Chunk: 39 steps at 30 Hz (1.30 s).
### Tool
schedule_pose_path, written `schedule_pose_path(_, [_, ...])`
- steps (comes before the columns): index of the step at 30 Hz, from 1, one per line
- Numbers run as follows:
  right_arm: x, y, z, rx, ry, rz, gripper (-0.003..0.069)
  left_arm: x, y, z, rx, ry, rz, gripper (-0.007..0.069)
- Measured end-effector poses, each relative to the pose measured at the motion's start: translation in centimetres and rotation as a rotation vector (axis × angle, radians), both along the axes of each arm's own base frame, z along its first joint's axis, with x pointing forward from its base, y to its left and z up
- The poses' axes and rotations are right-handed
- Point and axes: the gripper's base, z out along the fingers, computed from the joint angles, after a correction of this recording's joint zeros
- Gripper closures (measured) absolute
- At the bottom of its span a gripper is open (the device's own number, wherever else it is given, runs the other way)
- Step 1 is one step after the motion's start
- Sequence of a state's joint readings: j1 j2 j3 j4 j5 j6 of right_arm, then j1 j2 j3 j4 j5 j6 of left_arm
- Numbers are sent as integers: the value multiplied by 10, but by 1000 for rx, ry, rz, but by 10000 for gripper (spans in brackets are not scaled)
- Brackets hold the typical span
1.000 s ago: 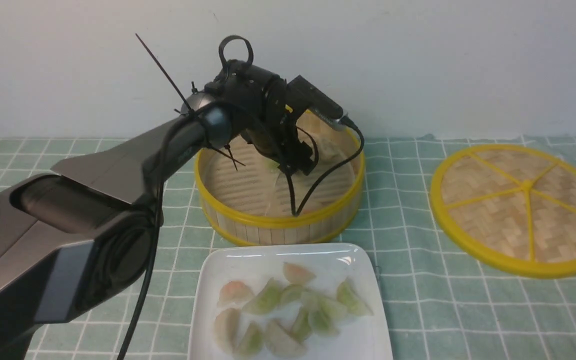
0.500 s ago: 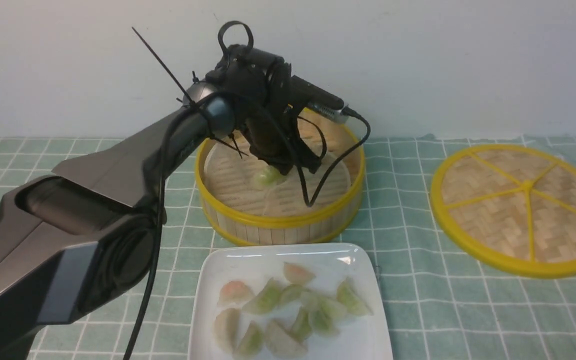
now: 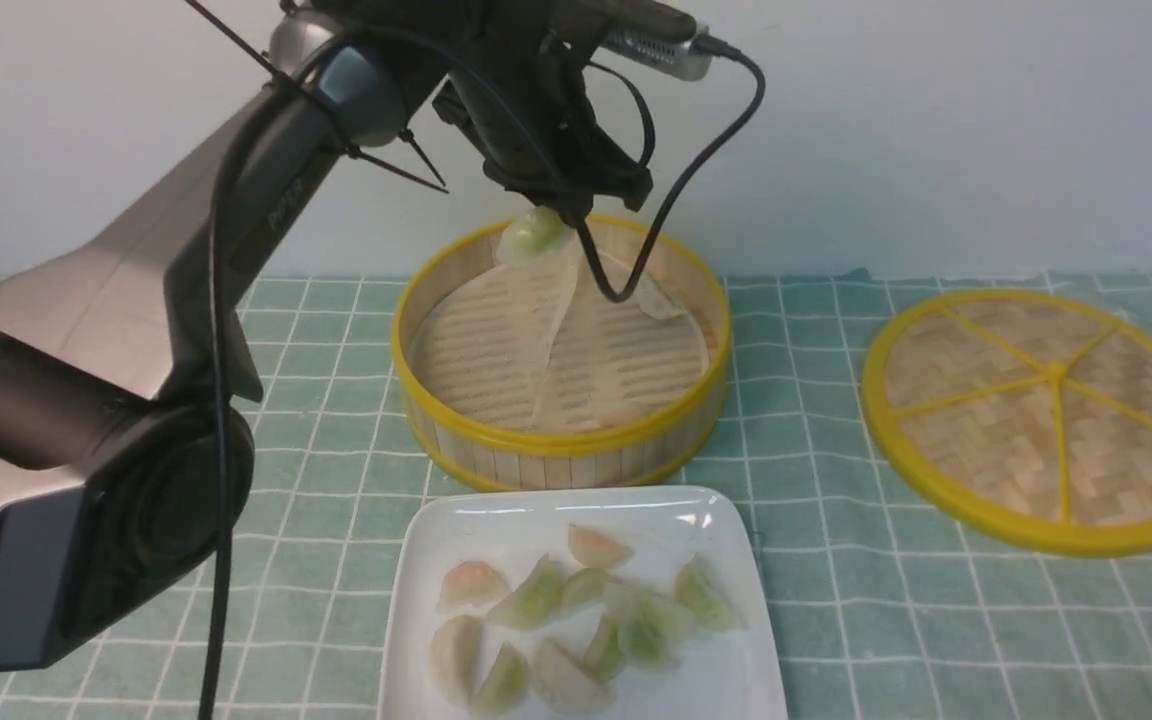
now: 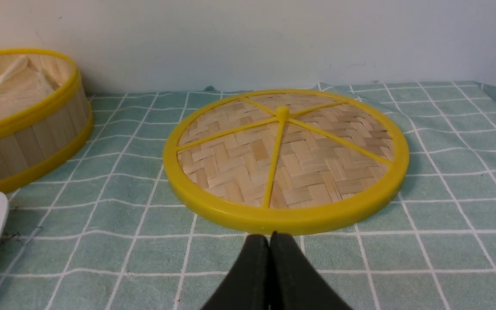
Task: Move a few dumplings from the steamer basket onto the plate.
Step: Use the left arm to put the dumpling into the plate
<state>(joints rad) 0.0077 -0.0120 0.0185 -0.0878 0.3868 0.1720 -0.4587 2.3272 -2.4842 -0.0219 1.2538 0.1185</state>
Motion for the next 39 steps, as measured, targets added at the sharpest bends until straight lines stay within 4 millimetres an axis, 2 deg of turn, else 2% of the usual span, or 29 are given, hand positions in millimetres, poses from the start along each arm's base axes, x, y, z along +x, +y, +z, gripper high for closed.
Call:
schedule_pose_path(3, [0,0,0,0,0,0,673,-9,-4,14,-43,-8,-18,501])
schedule_pose_path(6, [0,0,0,0,0,0,673,-33,-4,48,-94,-28,-45,501])
schedule_pose_path(7, [0,0,0,0,0,0,673,-35,-4,51,-98,-34,-47,501])
schedule_pose_path(10, [0,0,0,0,0,0,673,-64,6,63,-85,15,-56,501])
schedule_pose_path(12, [0,0,0,0,0,0,673,-82,13,52,-55,89,-59,501])
schedule_pose_path(17, [0,0,0,0,0,0,673,-129,24,-14,41,349,-70,501])
schedule_pose_path(19, [0,0,0,0,0,0,673,-146,23,-41,35,399,-74,501])
schedule_pose_path(24, [0,0,0,0,0,0,673,-172,18,-85,15,451,-72,501])
schedule_pose_path(27, [0,0,0,0,0,0,673,-178,17,-100,12,505,-62,501])
schedule_pose_path(32, [0,0,0,0,0,0,673,-185,11,-108,13,574,-68,501])
schedule_pose_path(34, [0,0,0,0,0,0,673,-185,8,-112,14,581,-71,477])
schedule_pose_path(37, [0,0,0,0,0,0,673,-187,4,-119,21,595,-77,381])
schedule_pose_path(38, [0,0,0,0,0,0,673,-187,3,-119,22,597,-78,372])
schedule_pose_path(39, [0,0,0,0,0,0,673,-187,2,-121,24,602,-79,311])
